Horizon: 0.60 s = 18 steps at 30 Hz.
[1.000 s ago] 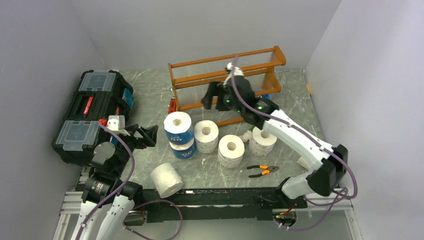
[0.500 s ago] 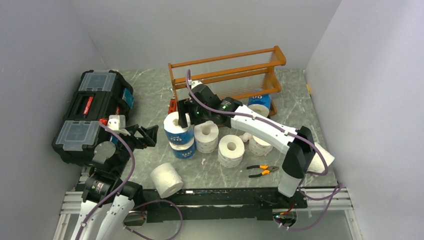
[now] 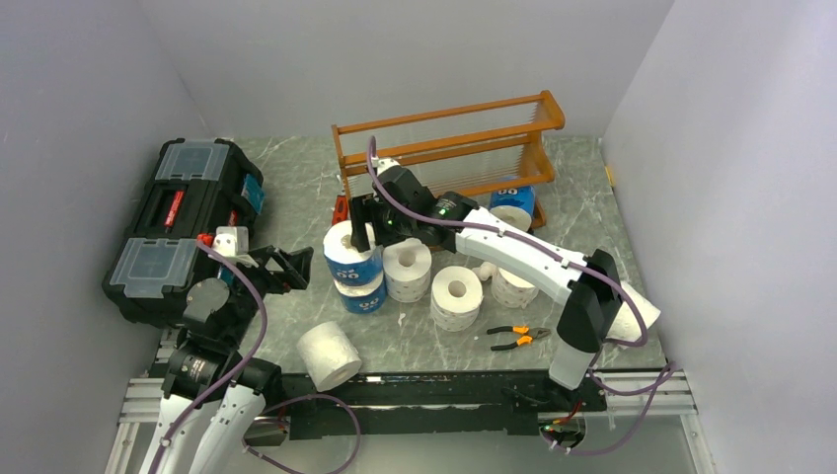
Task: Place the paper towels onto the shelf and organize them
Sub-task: Pick up the paper towel from the center of the board.
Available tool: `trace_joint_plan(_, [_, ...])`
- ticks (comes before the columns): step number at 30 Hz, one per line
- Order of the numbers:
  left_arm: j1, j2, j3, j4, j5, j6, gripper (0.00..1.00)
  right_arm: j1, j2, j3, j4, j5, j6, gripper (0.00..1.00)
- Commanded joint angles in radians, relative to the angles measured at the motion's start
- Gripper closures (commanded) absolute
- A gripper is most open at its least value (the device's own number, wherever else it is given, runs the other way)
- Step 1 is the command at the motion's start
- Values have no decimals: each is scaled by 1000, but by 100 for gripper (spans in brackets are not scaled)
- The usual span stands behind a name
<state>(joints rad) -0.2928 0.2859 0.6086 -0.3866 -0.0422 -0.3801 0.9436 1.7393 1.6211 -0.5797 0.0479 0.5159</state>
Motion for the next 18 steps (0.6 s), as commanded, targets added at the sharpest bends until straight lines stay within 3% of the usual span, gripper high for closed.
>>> trace_joint_plan(1, [-5, -2, 13, 8, 8, -2, 1, 4, -16, 58, 29, 24, 14, 18])
trace_joint_plan(6, [-5, -6, 11, 8, 9, -3, 1, 4, 12, 79, 27, 18, 23, 18])
trace_joint_plan(18, [-5, -5, 13, 7, 10, -2, 1, 5, 50, 72, 2, 9, 19, 33])
